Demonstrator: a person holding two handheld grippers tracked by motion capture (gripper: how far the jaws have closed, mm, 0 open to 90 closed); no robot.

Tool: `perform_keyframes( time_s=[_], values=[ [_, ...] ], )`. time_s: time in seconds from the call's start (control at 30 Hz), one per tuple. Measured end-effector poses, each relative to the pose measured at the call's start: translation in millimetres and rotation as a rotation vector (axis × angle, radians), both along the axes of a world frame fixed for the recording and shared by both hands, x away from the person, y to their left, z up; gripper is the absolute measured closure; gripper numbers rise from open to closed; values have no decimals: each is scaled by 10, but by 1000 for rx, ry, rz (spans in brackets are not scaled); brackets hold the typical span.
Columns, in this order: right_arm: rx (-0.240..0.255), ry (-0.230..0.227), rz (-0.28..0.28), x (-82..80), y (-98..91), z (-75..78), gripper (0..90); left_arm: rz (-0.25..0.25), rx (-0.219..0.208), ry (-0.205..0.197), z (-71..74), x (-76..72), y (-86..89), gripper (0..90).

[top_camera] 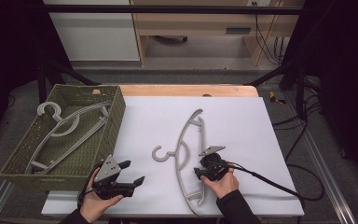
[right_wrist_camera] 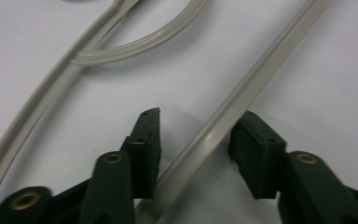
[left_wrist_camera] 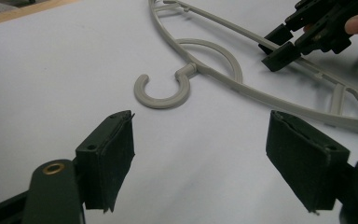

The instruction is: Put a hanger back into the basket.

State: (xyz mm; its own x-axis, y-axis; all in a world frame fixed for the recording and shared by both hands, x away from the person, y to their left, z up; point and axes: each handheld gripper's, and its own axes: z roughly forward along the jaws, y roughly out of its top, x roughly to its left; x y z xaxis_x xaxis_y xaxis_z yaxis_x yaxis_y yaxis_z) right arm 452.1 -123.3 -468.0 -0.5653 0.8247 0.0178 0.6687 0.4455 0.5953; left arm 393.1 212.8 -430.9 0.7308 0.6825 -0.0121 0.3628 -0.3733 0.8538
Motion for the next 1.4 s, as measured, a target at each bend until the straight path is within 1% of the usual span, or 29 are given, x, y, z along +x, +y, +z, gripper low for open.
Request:
perform_keyframes(
  time_s=[0.07,0.2,0.23,0.27,0.33,0.37,0.4,0.43,0.53,0.57,0.6,0.67,0.8,0.83,0.9,0.93,0.97,1.0,1.03,1.07,1.1,1.17,1.2,1.23,1.27,1.3,1.33,1.37,1.4],
  values=[
    [9,13,-21,8,-6,13,568,-1,2,2,-3,-1,-2,231],
    [16,22,-23,29,-35,21,620,0,3,1,-4,-2,-1,231],
    [8,20,-20,62,-95,21,663,0,4,2,-3,-3,0,231],
    [18,34,-30,71,-115,32,682,0,4,0,-2,-2,2,231],
    [20,38,-33,92,-154,35,697,1,3,0,-2,-1,3,231],
    [21,46,-34,144,-242,40,717,1,4,-1,-4,-1,3,230],
    [21,46,-34,144,-242,40,717,1,4,-1,-4,-1,3,230],
    [23,53,-46,190,-313,52,737,1,4,0,-5,1,1,230],
    [13,48,-33,251,-390,69,761,0,5,0,-8,2,-1,230],
    [35,49,-22,304,-427,86,780,0,5,0,-10,2,-1,229],
    [28,50,-3,331,-448,100,788,0,5,1,-10,3,0,230],
    [52,42,24,391,-463,101,794,0,6,1,-10,3,0,230],
    [45,47,33,438,-459,66,784,-1,4,0,-9,0,2,229],
    [24,20,38,447,-468,45,726,-1,4,-1,-9,-1,3,230],
    [49,-1,43,436,-489,72,680,-1,4,-1,-9,-1,3,229],
    [49,-1,43,436,-489,72,680,-2,4,0,-8,-2,3,229],
    [61,-34,55,383,-526,150,601,-4,4,-2,-5,-4,4,227],
    [61,-34,55,383,-526,150,601,-4,4,-2,-5,-4,4,226],
    [90,-57,76,280,-557,252,506,-8,0,-3,-1,-7,5,225],
    [90,-57,76,280,-557,252,506,-8,0,-3,-1,-7,5,222],
    [102,-74,93,135,-576,355,438,-13,-3,-2,-1,-7,2,219],
    [108,-71,115,-9,-596,418,402,-18,-4,1,-2,-7,-3,213],
    [101,-73,147,-72,-611,429,396,-18,-5,2,-2,-6,-4,209],
    [92,-60,154,-138,-601,432,399,-17,-5,2,-2,-6,-5,208],
    [92,-60,154,-138,-601,432,399,-17,-5,2,-2,-6,-5,207],
    [73,-26,182,-240,-575,406,412,-15,-4,4,-5,-4,-6,206],
    [73,-26,182,-240,-575,406,412,-15,-4,4,-5,-4,-6,205],
    [40,4,204,-302,-533,347,439,-16,-2,4,-6,-6,-8,205],
    [32,25,207,-325,-507,316,460,-16,-2,3,-6,-7,-8,205]
  ],
)
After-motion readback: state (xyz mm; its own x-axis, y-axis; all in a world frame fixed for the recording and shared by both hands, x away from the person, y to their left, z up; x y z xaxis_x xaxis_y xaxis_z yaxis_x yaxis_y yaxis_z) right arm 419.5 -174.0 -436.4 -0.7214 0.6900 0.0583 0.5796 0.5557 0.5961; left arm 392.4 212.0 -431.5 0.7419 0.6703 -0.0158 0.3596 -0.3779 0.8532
